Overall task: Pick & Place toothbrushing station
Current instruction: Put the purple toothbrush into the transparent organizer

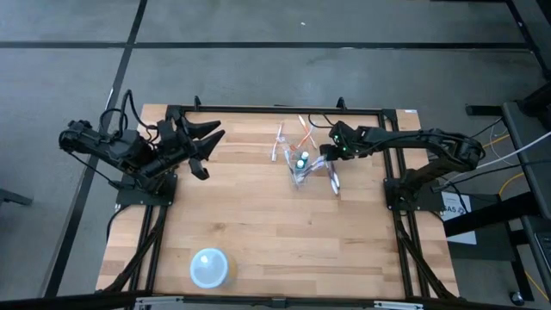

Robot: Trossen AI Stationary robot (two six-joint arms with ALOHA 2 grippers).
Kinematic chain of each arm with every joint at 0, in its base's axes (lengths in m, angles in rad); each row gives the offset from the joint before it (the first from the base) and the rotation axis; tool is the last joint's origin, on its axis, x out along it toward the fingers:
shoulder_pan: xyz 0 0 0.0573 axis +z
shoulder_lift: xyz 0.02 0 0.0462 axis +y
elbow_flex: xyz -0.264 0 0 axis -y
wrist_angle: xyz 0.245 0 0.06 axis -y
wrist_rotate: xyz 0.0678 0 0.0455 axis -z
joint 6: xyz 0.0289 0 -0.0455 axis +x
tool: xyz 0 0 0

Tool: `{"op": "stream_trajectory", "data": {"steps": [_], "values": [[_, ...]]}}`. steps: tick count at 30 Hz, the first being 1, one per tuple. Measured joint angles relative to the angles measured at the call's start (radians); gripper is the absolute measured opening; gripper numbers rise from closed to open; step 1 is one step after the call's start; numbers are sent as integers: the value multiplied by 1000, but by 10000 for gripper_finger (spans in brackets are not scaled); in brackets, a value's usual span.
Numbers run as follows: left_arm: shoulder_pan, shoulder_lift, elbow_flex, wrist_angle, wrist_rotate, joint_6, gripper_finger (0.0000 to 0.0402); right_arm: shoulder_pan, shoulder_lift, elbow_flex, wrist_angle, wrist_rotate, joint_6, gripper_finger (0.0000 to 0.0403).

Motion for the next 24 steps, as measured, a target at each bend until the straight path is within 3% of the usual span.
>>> {"op": "stream_trajectory", "data": {"steps": [15, 24], "values": [[0, 0, 0, 4, 0, 8, 127, 31, 105, 4, 64, -29, 28, 155], [0, 0, 0, 7, -1, 3, 127, 35, 130, 10, 63, 35, 77, 144]]}}
